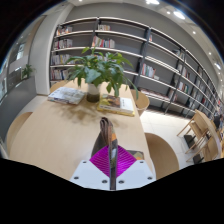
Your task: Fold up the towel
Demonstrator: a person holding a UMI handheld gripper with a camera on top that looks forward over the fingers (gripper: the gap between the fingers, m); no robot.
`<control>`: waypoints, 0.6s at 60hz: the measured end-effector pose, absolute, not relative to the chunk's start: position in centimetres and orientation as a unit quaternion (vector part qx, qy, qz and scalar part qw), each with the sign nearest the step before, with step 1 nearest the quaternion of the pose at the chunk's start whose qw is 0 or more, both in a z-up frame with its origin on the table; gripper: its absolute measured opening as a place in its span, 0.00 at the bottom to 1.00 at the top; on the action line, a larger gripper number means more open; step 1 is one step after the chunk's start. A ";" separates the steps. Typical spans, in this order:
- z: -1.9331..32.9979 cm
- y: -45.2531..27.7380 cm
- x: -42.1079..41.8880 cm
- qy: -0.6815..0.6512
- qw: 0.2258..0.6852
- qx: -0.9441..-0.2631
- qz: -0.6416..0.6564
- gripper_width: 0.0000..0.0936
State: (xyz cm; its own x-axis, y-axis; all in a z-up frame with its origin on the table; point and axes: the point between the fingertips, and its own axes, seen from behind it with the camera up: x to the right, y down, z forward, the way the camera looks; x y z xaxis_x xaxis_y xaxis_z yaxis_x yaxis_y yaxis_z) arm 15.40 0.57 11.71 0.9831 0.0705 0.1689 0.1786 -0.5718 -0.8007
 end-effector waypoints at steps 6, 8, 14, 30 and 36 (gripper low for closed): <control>9.7 1.3 20.7 -0.053 0.440 -0.895 -0.059 0.05; 8.1 1.3 22.2 -0.046 0.433 -0.899 -0.053 0.05; 4.4 1.3 24.6 -0.027 0.399 -0.917 -0.022 0.12; 5.9 -1.3 25.5 -0.026 0.403 -0.914 -0.018 0.76; 9.6 -2.5 24.2 -0.033 0.426 -0.904 -0.028 0.84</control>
